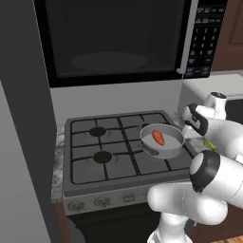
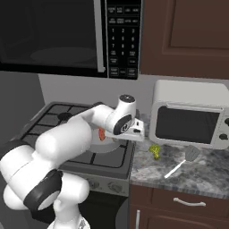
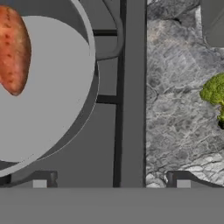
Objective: Put the broccoli and sweet potato in the pot. Retrieve the spatula and lightly stir the vegetables in the pot.
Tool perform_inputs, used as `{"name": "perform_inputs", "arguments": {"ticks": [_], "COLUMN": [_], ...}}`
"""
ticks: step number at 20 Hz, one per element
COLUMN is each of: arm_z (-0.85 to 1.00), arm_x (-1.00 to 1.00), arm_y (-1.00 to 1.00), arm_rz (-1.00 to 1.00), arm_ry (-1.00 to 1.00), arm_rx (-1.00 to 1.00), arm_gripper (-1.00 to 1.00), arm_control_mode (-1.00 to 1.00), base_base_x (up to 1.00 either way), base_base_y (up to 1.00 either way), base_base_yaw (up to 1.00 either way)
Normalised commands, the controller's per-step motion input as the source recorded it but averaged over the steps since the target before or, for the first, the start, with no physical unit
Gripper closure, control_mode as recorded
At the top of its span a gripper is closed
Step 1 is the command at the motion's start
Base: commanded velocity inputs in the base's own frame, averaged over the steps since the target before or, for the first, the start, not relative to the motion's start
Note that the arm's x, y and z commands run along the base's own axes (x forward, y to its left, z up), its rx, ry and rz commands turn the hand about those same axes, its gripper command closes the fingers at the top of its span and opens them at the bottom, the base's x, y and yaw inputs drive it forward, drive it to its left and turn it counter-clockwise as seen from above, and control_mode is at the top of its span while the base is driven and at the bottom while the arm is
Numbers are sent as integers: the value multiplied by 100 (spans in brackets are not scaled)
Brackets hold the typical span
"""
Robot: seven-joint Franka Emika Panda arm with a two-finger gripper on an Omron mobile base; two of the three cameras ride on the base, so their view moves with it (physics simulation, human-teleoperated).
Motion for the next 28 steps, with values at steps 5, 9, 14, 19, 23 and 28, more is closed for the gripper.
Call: {"name": "perform_inputs", "arguments": {"ticks": [5, 9, 14, 19, 23, 28], "arm_z": [6, -1, -5, -1, -30, -71], "arm_x": [-1, -3, 0, 24, 45, 23], "arm_y": [-100, -92, -28, 3, -3, -4], "arm_rz": [0, 0, 1, 0, 1, 1], "arm_ry": [0, 0, 3, 17, 18, 0], "arm_rx": [16, 17, 1, -8, -4, 0], "arm_gripper": [-100, -100, -100, -100, -100, -100], "arm_control_mode": [-100, -100, -100, -100, -100, -100], "base_base_x": [0, 0, 0, 0, 0, 0], "base_base_y": [0, 0, 0, 0, 0, 0], "base_base_yaw": [0, 0, 0, 0, 0, 0]}}
